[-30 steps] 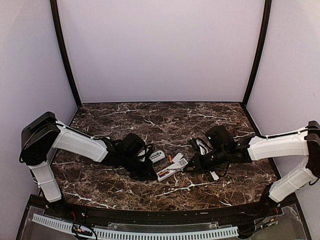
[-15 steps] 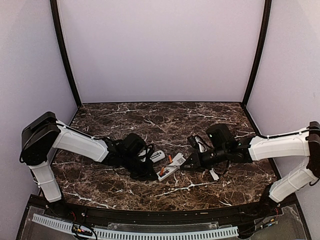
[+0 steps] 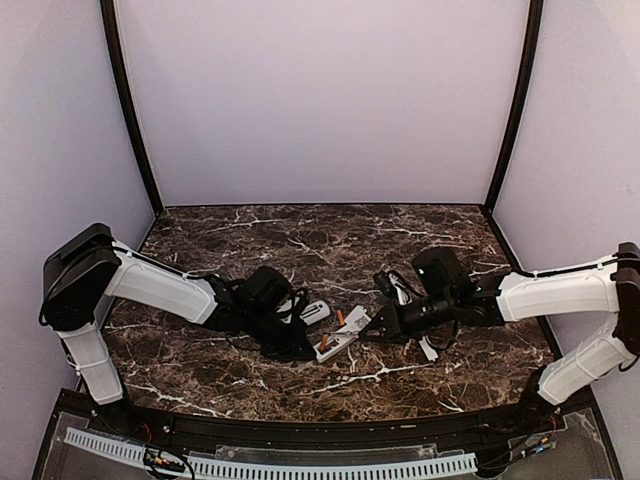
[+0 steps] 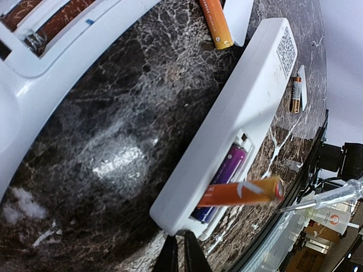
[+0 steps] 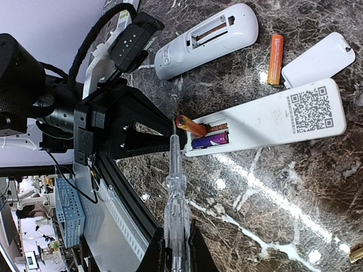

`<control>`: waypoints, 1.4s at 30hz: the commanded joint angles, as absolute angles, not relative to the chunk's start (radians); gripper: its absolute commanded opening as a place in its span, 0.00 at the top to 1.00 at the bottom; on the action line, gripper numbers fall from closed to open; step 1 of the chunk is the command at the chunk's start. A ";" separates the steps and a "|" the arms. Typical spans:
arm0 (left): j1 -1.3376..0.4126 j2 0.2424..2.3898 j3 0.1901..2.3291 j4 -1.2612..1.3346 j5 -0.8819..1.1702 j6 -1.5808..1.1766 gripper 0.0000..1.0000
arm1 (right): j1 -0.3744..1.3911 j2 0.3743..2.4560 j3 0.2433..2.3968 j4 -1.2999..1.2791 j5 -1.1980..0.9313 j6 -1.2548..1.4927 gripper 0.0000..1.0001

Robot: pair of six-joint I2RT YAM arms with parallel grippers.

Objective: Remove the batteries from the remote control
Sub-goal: Remove the battery from the remote control without the battery cover.

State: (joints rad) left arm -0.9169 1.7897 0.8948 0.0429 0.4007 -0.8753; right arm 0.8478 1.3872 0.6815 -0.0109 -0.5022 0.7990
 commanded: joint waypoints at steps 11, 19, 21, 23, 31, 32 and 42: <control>-0.913 1.785 0.904 0.010 0.345 -0.859 0.94 | 0.857 1.458 0.759 0.034 -0.490 0.774 1.00; -0.913 1.773 0.903 0.013 0.339 -0.857 0.94 | 0.858 1.320 0.743 -0.165 -0.358 0.759 1.00; -0.913 1.773 0.900 0.018 0.340 -0.858 0.94 | 0.857 1.300 0.719 -0.184 -0.353 0.777 1.00; -0.913 1.775 0.898 0.021 0.342 -0.859 0.94 | 0.858 1.285 0.687 -0.179 -0.358 0.798 1.00; -0.914 1.775 0.897 0.026 0.346 -0.859 0.94 | 0.857 1.291 0.636 -0.138 -0.373 0.839 1.00; -0.913 1.775 0.897 0.025 0.345 -0.860 0.94 | 0.857 1.292 0.636 -0.137 -0.372 0.838 1.00; -0.914 1.775 0.898 0.023 0.347 -0.862 0.94 | 0.857 1.333 0.640 -0.116 -0.387 0.837 1.00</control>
State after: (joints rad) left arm -0.9173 1.7878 0.8951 0.0429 0.3851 -0.8745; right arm 0.8505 1.3170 0.6460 -0.1547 -0.3851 0.8291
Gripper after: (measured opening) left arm 0.062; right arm 0.084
